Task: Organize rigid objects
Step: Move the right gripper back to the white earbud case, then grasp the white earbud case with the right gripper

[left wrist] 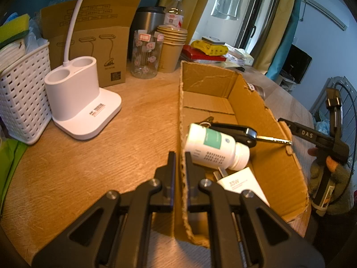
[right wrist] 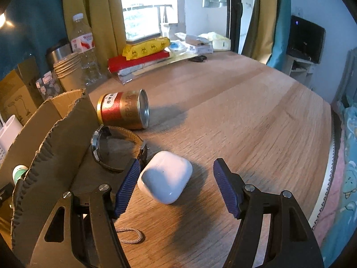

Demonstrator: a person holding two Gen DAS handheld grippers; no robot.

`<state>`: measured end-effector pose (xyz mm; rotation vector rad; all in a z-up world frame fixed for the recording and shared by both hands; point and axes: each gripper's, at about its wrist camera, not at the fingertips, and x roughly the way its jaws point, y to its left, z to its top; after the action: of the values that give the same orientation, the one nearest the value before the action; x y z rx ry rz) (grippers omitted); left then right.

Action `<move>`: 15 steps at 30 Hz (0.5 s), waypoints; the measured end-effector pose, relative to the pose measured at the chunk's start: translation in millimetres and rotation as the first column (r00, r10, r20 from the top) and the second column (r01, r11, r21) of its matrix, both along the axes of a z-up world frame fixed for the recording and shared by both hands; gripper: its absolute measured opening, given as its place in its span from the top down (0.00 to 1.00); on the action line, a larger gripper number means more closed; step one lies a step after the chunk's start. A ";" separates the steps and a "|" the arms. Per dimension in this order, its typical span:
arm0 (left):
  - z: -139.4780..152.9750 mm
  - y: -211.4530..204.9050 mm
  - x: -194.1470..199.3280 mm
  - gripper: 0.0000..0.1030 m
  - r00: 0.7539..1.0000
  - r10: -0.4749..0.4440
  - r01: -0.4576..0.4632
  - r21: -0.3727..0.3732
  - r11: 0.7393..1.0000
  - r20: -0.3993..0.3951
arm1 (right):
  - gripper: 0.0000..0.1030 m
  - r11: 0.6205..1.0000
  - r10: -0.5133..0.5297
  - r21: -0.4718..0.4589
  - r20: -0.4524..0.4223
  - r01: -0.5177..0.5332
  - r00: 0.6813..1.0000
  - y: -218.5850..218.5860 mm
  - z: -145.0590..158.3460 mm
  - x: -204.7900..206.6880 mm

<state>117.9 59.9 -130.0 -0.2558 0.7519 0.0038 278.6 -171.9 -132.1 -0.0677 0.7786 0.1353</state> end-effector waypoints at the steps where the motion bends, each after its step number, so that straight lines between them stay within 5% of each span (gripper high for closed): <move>1: 0.0 -0.1 0.0 0.93 1.000 0.000 0.000 0.000 1.000 0.000 | 0.31 1.000 -0.002 -0.002 -0.005 0.002 1.000 -0.3 -0.7 1.0; 15: 0.0 0.1 0.0 0.93 1.000 0.000 0.000 0.000 1.000 0.000 | 0.31 1.000 0.010 -0.006 -0.047 -0.011 0.999 0.8 -5.8 9.1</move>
<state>117.9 60.0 -130.0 -0.2557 0.7519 0.0034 287.7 -171.1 -138.0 -0.0746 0.8261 0.1448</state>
